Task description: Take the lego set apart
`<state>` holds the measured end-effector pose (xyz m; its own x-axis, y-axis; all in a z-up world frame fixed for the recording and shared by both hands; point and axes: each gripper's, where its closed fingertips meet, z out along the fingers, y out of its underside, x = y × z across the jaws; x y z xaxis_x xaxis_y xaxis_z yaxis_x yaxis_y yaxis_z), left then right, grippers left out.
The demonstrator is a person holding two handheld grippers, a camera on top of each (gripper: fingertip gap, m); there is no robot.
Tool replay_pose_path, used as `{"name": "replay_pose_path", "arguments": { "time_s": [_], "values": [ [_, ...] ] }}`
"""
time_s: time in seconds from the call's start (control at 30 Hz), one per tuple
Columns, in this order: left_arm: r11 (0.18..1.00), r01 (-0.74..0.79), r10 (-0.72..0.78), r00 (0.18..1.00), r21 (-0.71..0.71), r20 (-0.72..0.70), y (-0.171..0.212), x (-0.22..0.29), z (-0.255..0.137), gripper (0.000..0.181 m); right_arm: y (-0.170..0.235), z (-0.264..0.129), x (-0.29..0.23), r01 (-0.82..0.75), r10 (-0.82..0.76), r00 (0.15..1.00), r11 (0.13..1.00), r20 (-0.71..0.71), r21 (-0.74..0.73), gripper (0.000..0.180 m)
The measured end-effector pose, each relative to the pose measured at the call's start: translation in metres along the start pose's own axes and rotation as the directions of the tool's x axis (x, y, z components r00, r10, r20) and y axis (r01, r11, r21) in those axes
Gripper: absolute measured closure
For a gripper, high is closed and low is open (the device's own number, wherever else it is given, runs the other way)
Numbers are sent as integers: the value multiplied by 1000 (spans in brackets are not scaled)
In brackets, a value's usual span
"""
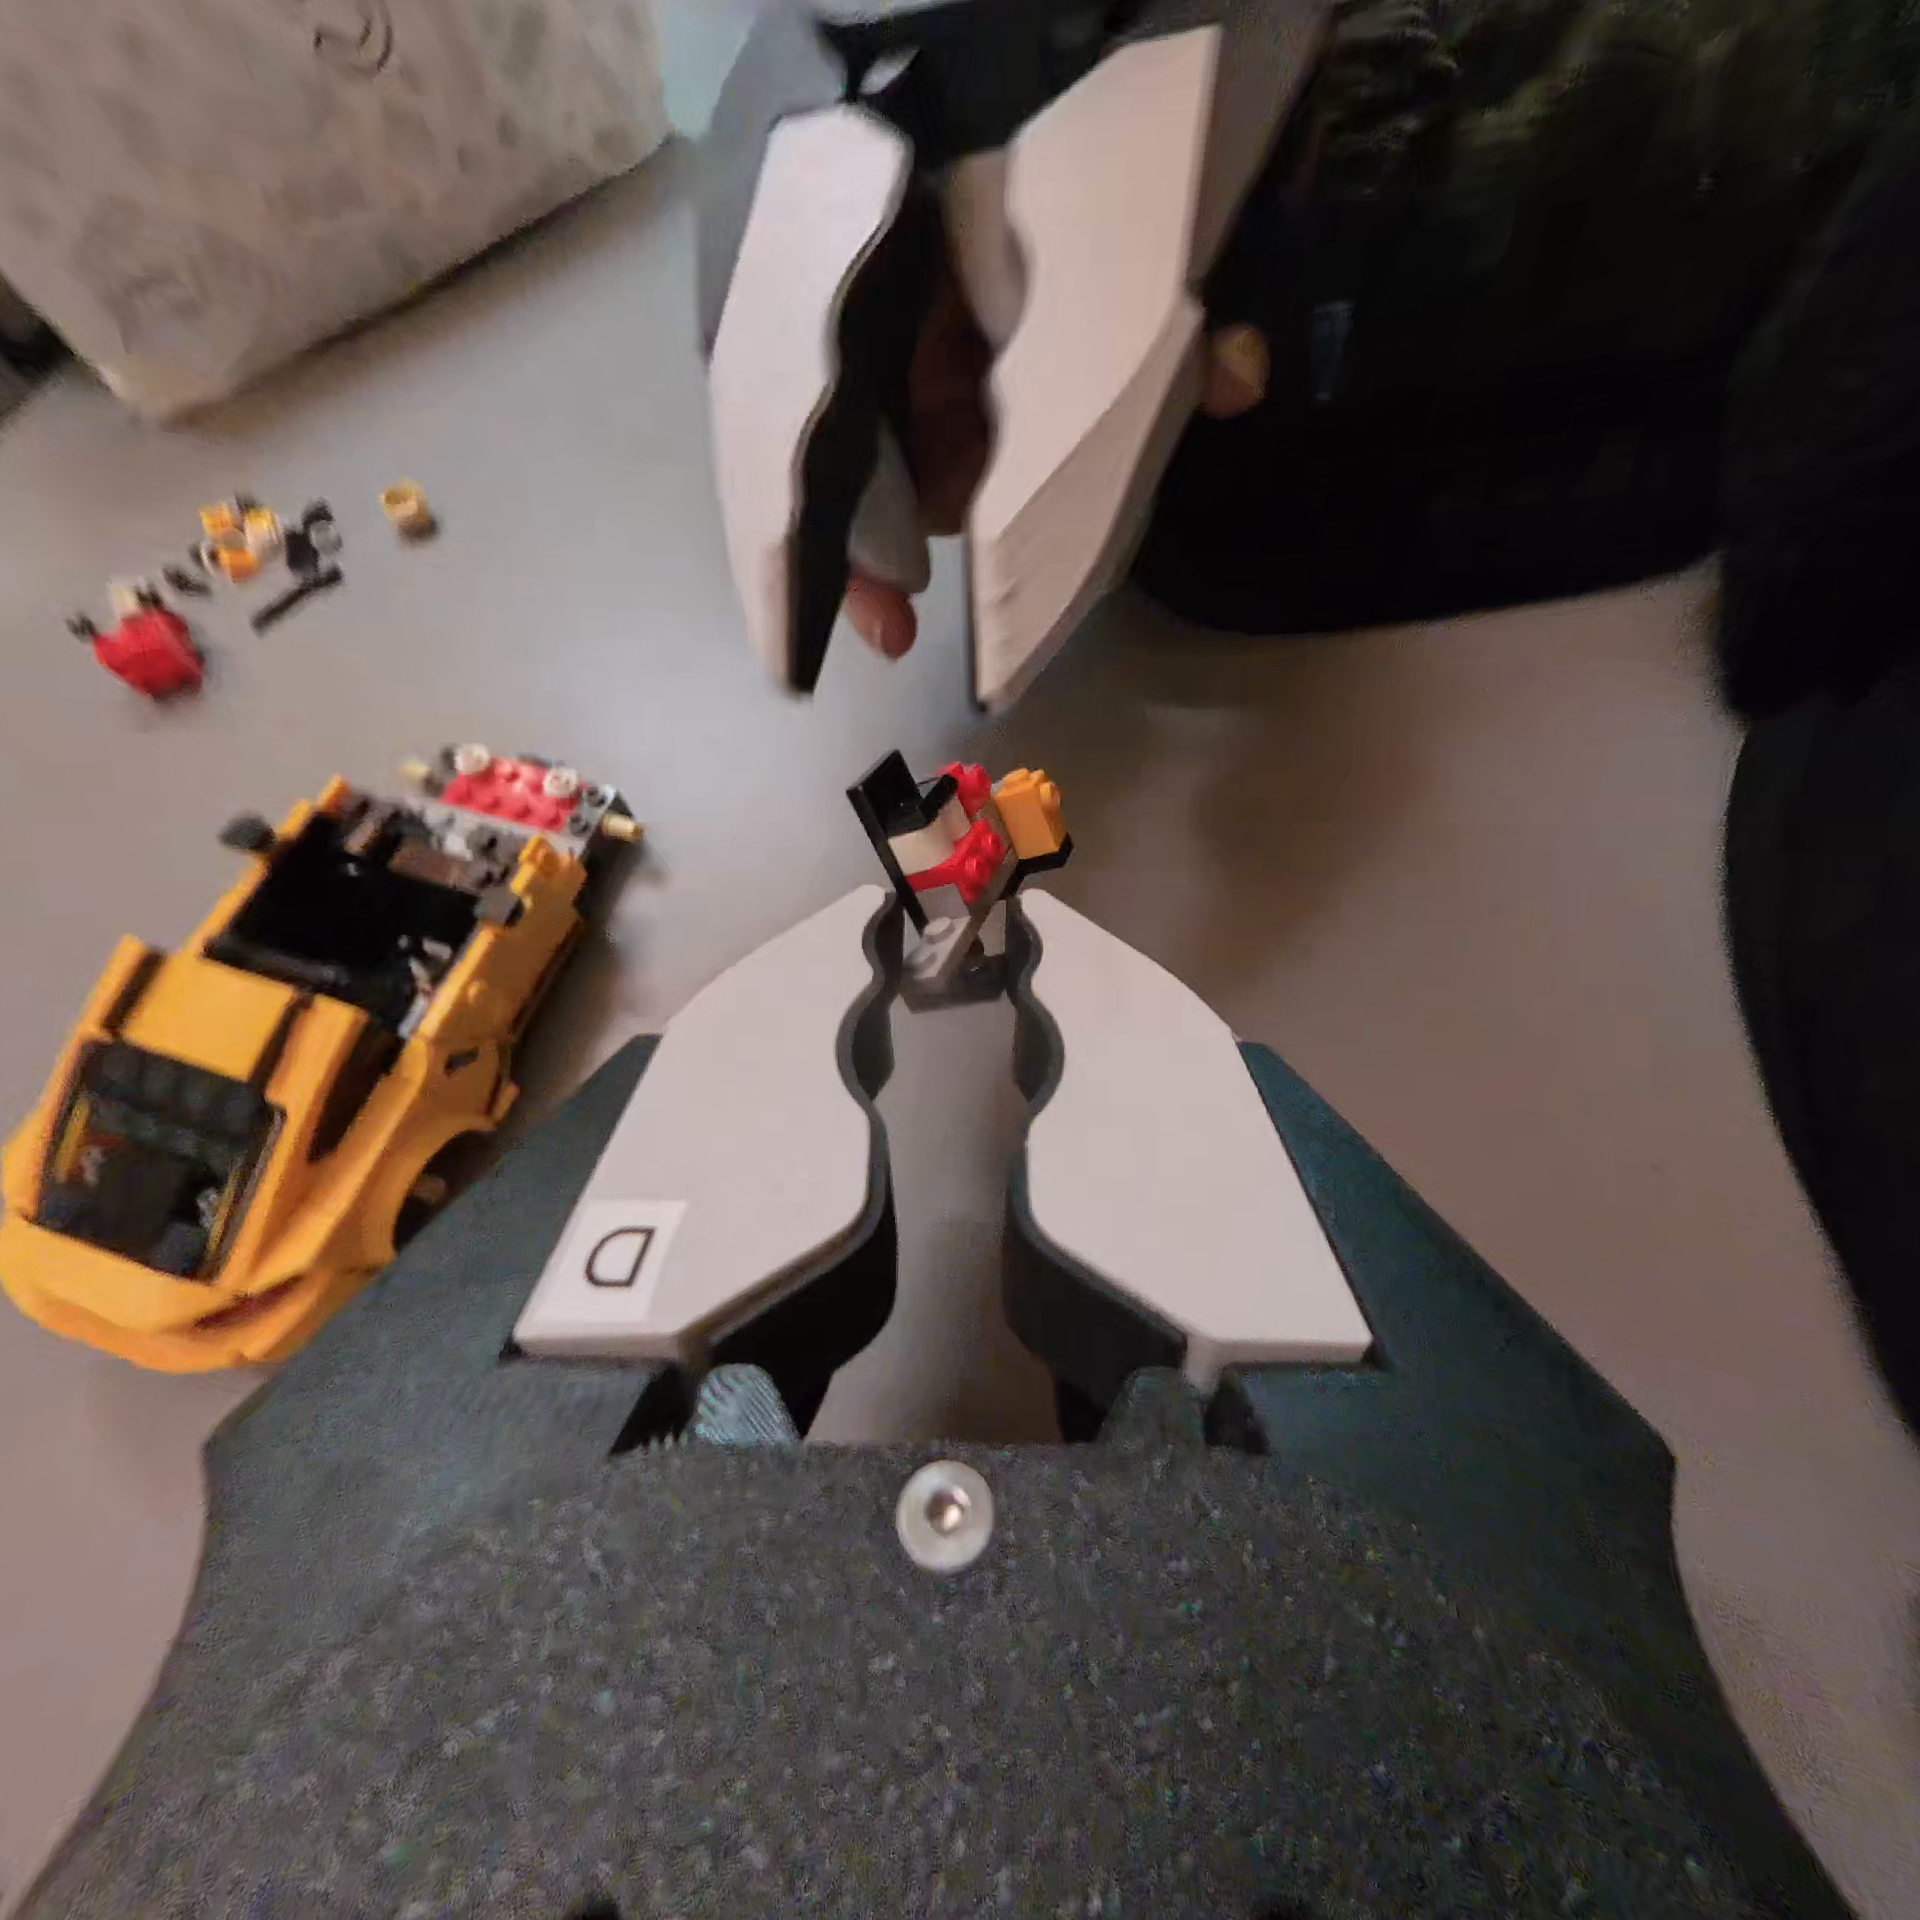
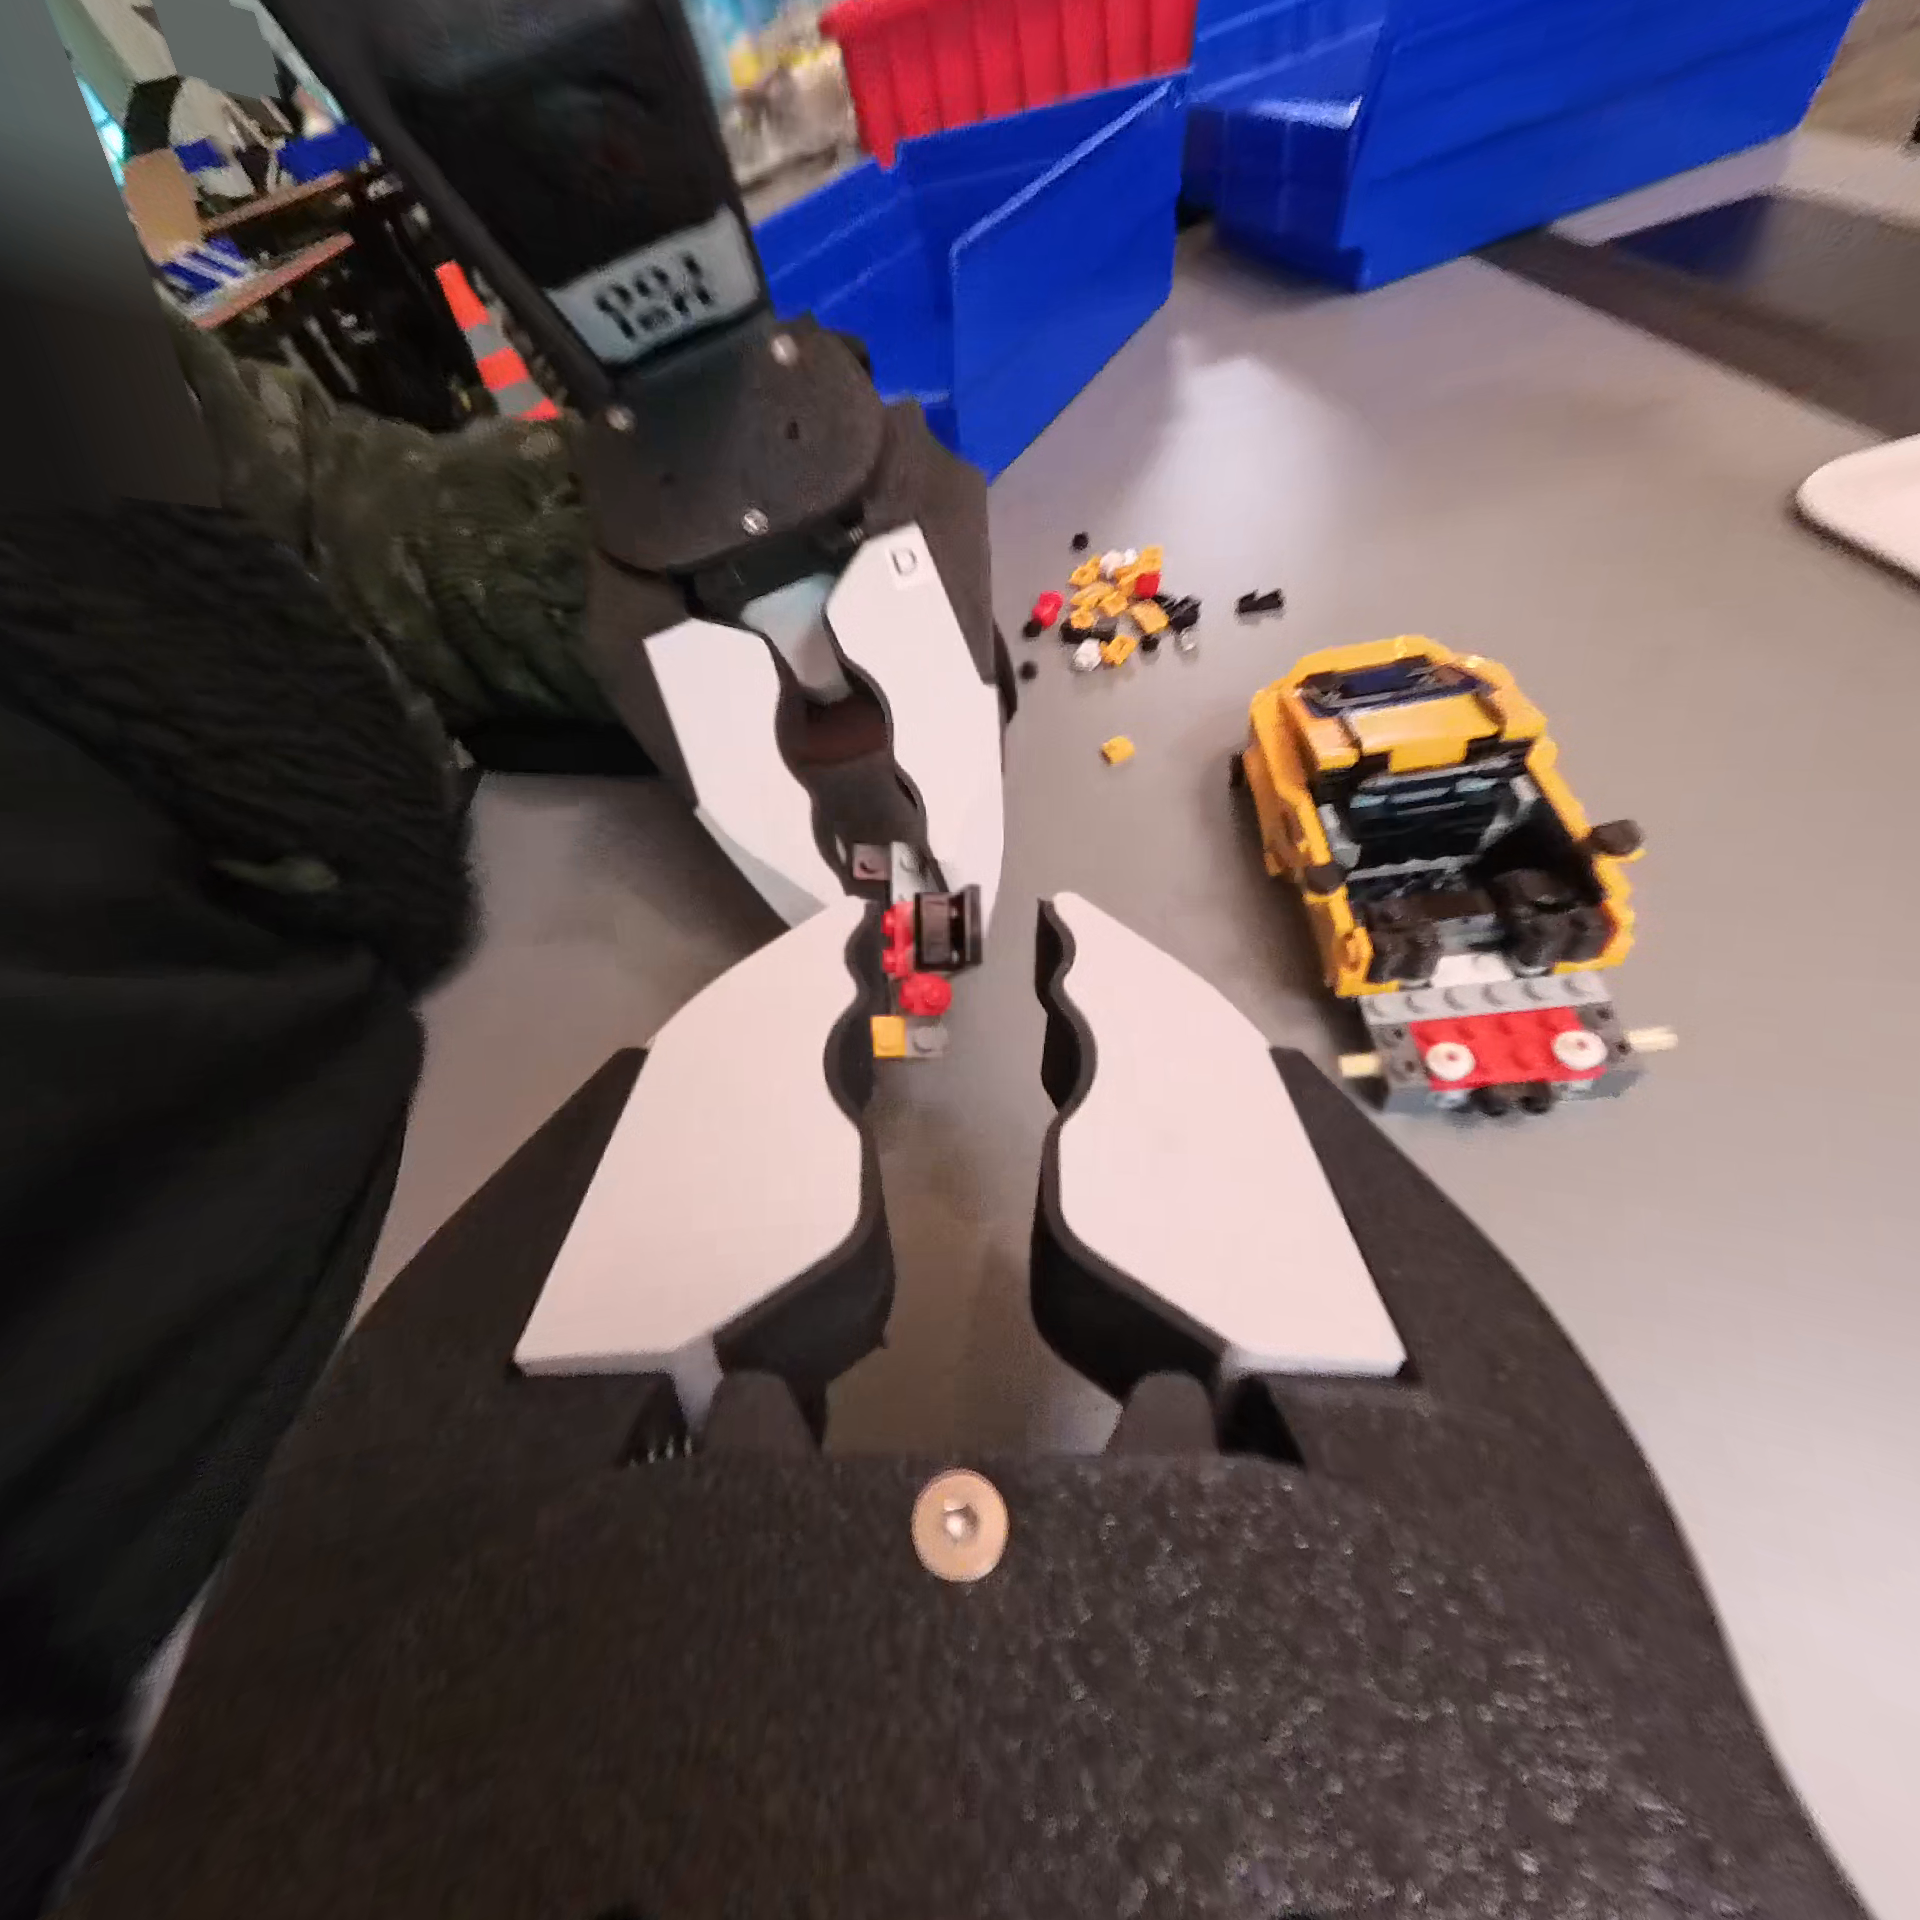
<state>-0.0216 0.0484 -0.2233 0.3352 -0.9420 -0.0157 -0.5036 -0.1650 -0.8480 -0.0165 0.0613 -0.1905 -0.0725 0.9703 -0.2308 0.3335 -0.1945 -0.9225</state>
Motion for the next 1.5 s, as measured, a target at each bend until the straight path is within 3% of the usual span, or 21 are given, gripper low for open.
{"name": "replay_pose_path", "arguments": {
  "time_s": [0.13,0.63,0.7,0.8,0.87,1.0,1.1,1.2,1.3,1.37,1.5],
  "values": [
    [988,-154,154,987,2,42,-6,7,1,163,11,7,-13,-7,11,997,998,79,-57,168],
    [916,-399,396,916,46,61,-17,27,-5,163,2,-4,-38,-197,194,917,980,348,-25,174],
    [895,-444,441,895,41,70,-17,29,-6,163,2,-4,-41,-180,178,916,983,359,-27,175],
    [877,-481,477,872,16,110,-14,24,-6,163,2,-2,-37,-50,50,963,999,264,-6,176],
    [908,-415,406,906,54,120,-18,18,-8,162,-4,-2,-32,53,-58,983,998,172,34,177],
    [989,-103,102,995,103,11,-13,5,-12,141,-14,-4,-24,293,-291,956,954,-29,67,177],
    [975,131,-108,985,177,-133,-22,6,-17,149,-17,-3,-23,506,-496,854,862,-159,25,177],
    [939,265,-220,953,221,-207,-30,4,-20,159,-18,-3,-24,686,-675,695,725,-247,-53,177],
    [936,275,-230,951,218,-209,-29,3,-20,166,-17,-1,-27,776,-770,579,621,-268,-112,177],
    [959,189,-161,977,211,-143,-26,2,-19,168,-14,0,-27,792,-791,552,596,-262,-132,176],
    [980,36,-29,999,198,-36,-25,0,-19,171,-16,0,-30,682,-671,708,731,-219,-35,175]
  ]
}}
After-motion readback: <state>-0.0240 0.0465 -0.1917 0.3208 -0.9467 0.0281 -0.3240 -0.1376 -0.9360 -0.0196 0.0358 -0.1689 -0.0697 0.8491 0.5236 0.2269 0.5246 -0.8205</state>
